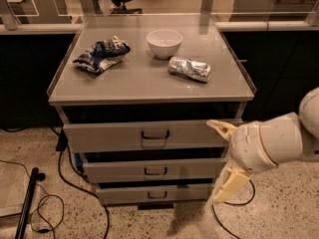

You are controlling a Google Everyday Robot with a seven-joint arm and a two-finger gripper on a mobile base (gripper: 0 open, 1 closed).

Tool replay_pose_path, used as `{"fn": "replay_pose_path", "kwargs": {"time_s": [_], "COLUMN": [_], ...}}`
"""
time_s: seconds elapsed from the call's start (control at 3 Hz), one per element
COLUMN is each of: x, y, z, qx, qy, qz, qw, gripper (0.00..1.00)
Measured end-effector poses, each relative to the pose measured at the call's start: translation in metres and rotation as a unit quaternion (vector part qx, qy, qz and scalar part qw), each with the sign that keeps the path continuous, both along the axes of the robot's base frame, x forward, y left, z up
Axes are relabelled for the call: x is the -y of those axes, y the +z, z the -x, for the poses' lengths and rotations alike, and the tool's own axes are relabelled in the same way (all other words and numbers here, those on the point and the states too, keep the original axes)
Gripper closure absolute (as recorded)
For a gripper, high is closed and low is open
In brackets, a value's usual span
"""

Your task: Open middle drawer

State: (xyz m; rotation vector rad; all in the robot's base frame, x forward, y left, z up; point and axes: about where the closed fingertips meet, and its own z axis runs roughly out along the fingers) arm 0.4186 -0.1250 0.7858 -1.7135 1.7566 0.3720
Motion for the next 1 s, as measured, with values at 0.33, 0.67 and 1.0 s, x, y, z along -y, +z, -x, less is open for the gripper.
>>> {"fn": "replay_pose_path", "kwargs": {"time_s": [0.33,0.67,1.0], "x": [-0.004,-0.004,-0.002], "y": [-0.041,-0.082,-0.113], "z": [0.01,0.012,0.008], "qx": [-0.024,-0.033,-0.026], "qy": [0.0,-0.003,-0.005], "qz": [0.002,0.002,0.006], "qw": [0.9997,0.9994,0.9996], "gripper": [0.0,0.0,0.0]}}
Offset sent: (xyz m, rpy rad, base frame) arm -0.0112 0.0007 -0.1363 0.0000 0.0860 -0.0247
